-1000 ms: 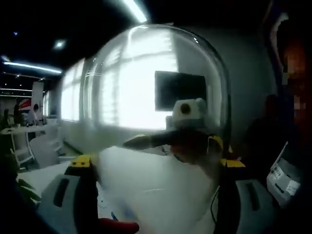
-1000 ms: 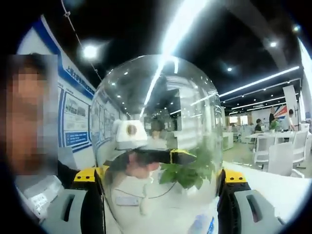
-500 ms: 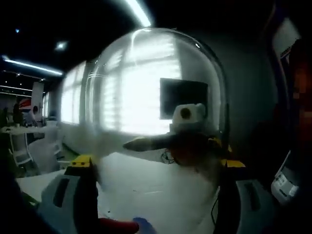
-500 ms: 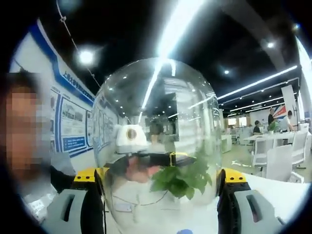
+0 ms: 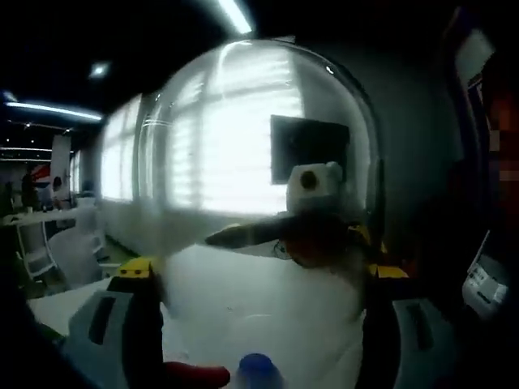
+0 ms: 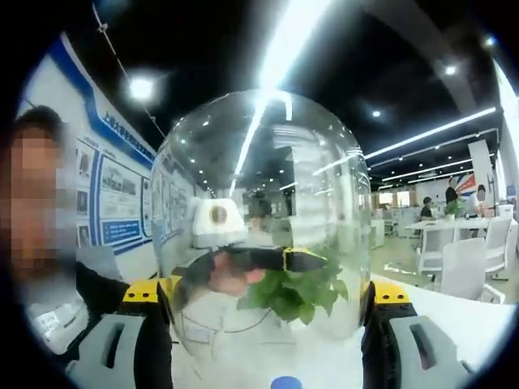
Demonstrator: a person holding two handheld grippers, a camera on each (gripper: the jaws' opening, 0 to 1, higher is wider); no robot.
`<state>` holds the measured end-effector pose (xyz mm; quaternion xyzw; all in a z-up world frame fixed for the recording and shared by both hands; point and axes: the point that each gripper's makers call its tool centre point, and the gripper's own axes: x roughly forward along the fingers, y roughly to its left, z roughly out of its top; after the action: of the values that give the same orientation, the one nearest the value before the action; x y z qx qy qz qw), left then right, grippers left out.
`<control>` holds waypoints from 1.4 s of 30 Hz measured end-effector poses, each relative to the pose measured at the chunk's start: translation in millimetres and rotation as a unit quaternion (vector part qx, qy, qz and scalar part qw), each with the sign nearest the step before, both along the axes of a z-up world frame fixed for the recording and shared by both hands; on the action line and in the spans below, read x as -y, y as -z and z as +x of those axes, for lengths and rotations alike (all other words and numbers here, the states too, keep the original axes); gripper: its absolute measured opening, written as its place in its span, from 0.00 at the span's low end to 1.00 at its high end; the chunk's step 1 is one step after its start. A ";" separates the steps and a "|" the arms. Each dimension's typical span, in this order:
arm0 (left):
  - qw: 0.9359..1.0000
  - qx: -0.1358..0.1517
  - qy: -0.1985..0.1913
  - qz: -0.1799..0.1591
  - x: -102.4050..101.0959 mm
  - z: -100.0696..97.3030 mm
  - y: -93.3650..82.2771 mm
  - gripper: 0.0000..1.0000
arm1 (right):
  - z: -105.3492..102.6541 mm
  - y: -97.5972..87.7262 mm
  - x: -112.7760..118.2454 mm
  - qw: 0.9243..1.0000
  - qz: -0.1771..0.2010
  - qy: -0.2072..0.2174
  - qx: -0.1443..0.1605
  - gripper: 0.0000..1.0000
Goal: Open the cover put in the Mizone put the cover back on
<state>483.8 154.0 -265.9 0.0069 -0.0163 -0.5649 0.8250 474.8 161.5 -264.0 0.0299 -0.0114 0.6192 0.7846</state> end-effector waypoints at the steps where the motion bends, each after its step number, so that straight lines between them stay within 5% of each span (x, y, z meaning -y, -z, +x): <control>1: 1.000 0.001 0.000 0.001 0.1 1.2 0.7 0.86 | 1.0 0.8 0.3 1.000 0.000 -0.001 0.001 0.90; 26: 0.999 -0.008 -0.007 0.034 -3.2 32.3 66.7 0.86 | 22.7 74.9 -1.4 0.999 -0.029 -0.017 -0.017 0.90; 31: 0.998 0.003 -0.009 0.057 -2.1 31.0 89.9 0.86 | 24.3 97.0 -1.0 0.999 -0.046 -0.024 -0.012 0.90; 42: 0.998 0.004 -0.007 0.062 -5.7 31.4 112.3 0.86 | 25.1 121.1 -4.6 0.998 -0.041 -0.038 -0.030 0.90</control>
<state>515.2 159.8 -378.2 0.0604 0.0152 -0.5592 0.8267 499.9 166.2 -385.0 0.0162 0.0387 0.6477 0.7607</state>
